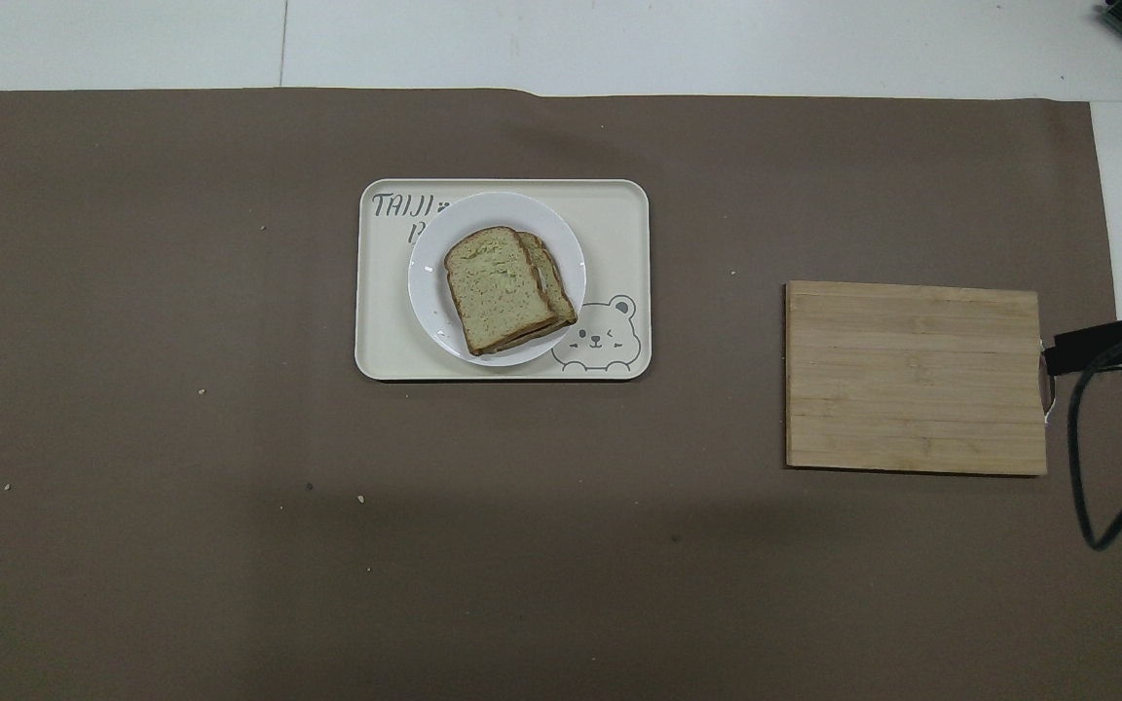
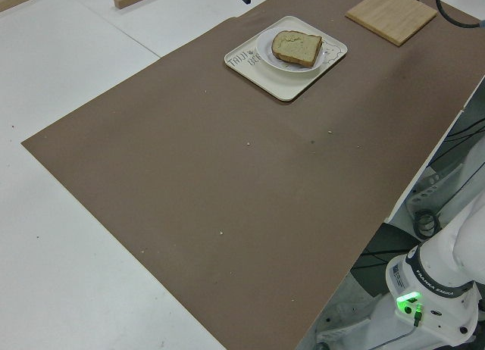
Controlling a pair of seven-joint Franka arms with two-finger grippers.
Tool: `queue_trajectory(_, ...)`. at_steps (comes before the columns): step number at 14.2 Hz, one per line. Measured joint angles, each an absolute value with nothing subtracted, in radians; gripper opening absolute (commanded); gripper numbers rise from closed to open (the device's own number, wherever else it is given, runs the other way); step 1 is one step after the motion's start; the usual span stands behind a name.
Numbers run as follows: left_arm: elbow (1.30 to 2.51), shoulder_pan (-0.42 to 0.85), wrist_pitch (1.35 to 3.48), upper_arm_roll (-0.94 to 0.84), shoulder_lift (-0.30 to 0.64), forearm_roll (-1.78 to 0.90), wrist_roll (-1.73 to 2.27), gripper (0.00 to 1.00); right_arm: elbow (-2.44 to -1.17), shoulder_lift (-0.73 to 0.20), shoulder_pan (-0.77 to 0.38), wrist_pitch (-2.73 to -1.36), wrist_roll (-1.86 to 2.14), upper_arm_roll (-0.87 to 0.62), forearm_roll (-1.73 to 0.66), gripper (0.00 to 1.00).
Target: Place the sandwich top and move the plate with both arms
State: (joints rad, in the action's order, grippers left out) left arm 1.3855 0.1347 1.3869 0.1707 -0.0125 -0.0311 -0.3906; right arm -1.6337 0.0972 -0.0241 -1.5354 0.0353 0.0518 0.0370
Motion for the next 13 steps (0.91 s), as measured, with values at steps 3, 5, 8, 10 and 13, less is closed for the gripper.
queue_trajectory(3, 1.393, 0.135, 1.379, 0.170, -0.023, -0.031, -0.391, 1.00, -1.634, 0.097, -0.024, -1.535, 0.035, 0.052, 0.037, 1.00)
queue_trajectory(5, 1.395, 0.135, 1.379, 0.170, -0.023, -0.031, -0.387, 1.00, -1.634, 0.097, -0.024, -1.535, 0.035, 0.052, 0.037, 1.00)
queue_trajectory(8, 1.395, 0.135, 1.379, 0.170, -0.023, -0.031, -0.319, 1.00, -1.634, 0.097, -0.024, -1.535, 0.035, 0.052, 0.037, 1.00)
queue_trajectory(10, 1.395, 0.135, 1.380, 0.169, -0.023, -0.031, -0.284, 1.00, -1.634, 0.097, -0.024, -1.535, 0.035, 0.052, 0.037, 1.00)
queue_trajectory(13, 1.395, 0.135, 1.380, 0.169, -0.023, -0.031, -0.270, 1.00, -1.634, 0.097, -0.024, -1.535, 0.035, 0.052, 0.037, 1.00)
